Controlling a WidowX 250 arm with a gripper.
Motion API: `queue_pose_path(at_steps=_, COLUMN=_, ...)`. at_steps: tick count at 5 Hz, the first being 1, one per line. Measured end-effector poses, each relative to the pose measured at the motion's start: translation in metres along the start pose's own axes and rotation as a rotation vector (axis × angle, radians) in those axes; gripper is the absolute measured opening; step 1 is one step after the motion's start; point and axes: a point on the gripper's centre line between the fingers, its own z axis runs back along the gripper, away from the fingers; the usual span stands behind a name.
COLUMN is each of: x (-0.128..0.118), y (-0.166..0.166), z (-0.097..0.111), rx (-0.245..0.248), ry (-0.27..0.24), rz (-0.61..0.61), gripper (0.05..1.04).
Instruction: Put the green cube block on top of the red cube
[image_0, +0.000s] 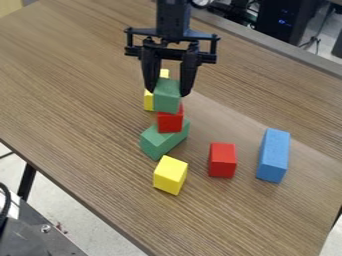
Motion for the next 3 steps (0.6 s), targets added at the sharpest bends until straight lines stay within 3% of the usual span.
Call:
queue_pose_path(at_steps=1, x=-0.001, y=-0.003, z=-0.004, rx=0.012, ry=0.012, rz=-0.003, gripper=0.929)
queue_pose_path(at_steps=2, x=-0.010, y=-0.005, z=0.003, rx=0.026, ry=-0.019, rz=-0.006, gripper=1.001)
queue_pose_path(at_steps=3, x=-0.032, y=-0.012, z=0.029, rx=0.041, ry=-0.143, rz=-0.032, gripper=1.001)
